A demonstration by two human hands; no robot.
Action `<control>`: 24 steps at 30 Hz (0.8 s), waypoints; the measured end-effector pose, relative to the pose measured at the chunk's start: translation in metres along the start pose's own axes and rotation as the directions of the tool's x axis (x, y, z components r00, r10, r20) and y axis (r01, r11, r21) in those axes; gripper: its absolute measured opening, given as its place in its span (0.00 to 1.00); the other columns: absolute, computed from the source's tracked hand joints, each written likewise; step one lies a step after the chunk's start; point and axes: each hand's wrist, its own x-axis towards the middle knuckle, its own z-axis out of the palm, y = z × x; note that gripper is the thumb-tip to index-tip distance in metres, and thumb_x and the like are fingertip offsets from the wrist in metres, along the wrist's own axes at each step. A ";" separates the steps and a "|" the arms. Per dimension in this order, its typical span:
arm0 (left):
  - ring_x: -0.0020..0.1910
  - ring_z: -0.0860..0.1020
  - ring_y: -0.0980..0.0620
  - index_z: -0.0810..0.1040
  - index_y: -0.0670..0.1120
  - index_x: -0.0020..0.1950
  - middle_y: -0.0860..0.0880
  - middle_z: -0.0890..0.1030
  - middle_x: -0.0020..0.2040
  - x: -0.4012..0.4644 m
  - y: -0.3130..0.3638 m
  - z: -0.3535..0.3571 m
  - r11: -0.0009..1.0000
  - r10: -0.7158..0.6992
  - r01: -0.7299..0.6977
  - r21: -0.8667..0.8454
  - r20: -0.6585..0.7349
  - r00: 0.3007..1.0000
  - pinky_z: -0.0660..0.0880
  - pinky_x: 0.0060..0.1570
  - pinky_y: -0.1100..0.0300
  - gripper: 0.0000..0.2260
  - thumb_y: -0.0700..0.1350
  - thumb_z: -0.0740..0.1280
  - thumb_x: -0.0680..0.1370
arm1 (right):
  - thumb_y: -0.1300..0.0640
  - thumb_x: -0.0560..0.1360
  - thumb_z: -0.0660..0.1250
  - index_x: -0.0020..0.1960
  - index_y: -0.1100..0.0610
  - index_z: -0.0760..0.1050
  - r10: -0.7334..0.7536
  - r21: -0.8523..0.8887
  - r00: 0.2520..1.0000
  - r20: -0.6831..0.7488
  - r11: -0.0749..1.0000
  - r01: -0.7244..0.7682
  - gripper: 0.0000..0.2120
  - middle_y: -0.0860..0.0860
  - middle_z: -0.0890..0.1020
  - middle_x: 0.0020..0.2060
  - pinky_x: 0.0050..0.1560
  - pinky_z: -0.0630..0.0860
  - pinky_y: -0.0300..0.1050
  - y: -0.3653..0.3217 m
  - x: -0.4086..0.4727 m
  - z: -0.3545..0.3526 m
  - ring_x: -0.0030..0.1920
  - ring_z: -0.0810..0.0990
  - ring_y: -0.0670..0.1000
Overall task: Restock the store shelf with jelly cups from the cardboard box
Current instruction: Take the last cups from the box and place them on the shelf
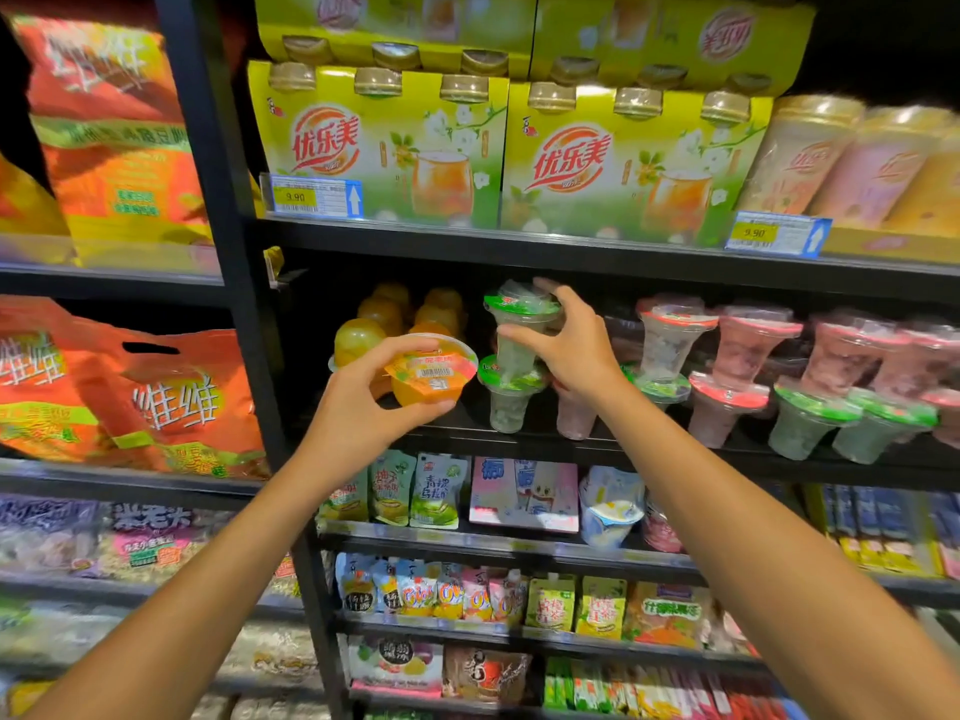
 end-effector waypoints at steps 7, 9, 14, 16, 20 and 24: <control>0.62 0.78 0.60 0.78 0.53 0.66 0.58 0.80 0.63 -0.001 0.001 0.012 1.000 0.000 0.000 -0.005 0.022 1.000 0.77 0.62 0.58 0.24 0.48 0.78 0.71 | 0.49 0.70 0.80 0.79 0.50 0.60 0.031 0.017 0.999 0.021 0.999 -0.031 0.44 0.48 0.76 0.67 0.64 0.77 0.46 0.008 -0.003 0.000 0.64 0.77 0.48; 0.63 0.78 0.59 0.78 0.54 0.66 0.57 0.80 0.63 -0.002 -0.002 0.014 1.000 -0.012 0.011 0.005 0.023 1.000 0.77 0.62 0.55 0.24 0.49 0.78 0.72 | 0.51 0.70 0.80 0.79 0.49 0.59 0.032 0.044 0.999 0.004 0.998 -0.032 0.45 0.49 0.74 0.70 0.65 0.77 0.47 0.009 -0.005 -0.003 0.64 0.76 0.48; 0.63 0.77 0.59 0.78 0.56 0.66 0.58 0.79 0.63 -0.008 -0.008 0.021 0.999 -0.046 0.045 0.022 0.041 0.998 0.77 0.63 0.52 0.24 0.50 0.78 0.71 | 0.54 0.71 0.79 0.81 0.47 0.57 0.021 0.057 1.000 0.006 0.998 -0.022 0.46 0.53 0.67 0.76 0.62 0.73 0.35 0.011 -0.022 -0.008 0.70 0.73 0.50; 0.63 0.77 0.60 0.78 0.56 0.66 0.59 0.79 0.64 -0.011 -0.010 0.026 0.998 -0.057 0.057 0.013 0.048 0.997 0.77 0.62 0.54 0.24 0.50 0.78 0.71 | 0.54 0.71 0.79 0.81 0.48 0.56 0.025 0.057 0.999 -0.035 0.998 -0.023 0.46 0.53 0.67 0.76 0.66 0.73 0.40 0.011 -0.035 -0.010 0.71 0.72 0.50; 0.64 0.76 0.62 0.78 0.56 0.66 0.62 0.78 0.65 -0.018 -0.014 0.041 0.998 -0.064 0.065 -0.006 0.102 0.993 0.77 0.60 0.63 0.24 0.48 0.79 0.71 | 0.58 0.75 0.76 0.78 0.50 0.63 -0.041 0.072 0.995 -0.086 0.996 0.047 0.36 0.48 0.71 0.73 0.68 0.73 0.39 0.006 -0.080 -0.020 0.71 0.72 0.44; 0.64 0.76 0.60 0.78 0.55 0.65 0.62 0.78 0.65 -0.026 -0.010 0.070 0.995 -0.047 0.063 -0.075 0.205 0.978 0.76 0.61 0.60 0.25 0.46 0.79 0.70 | 0.59 0.78 0.72 0.76 0.52 0.68 -0.093 0.011 0.996 -0.007 0.996 0.093 0.28 0.42 0.74 0.70 0.69 0.74 0.43 0.015 -0.140 -0.042 0.71 0.72 0.42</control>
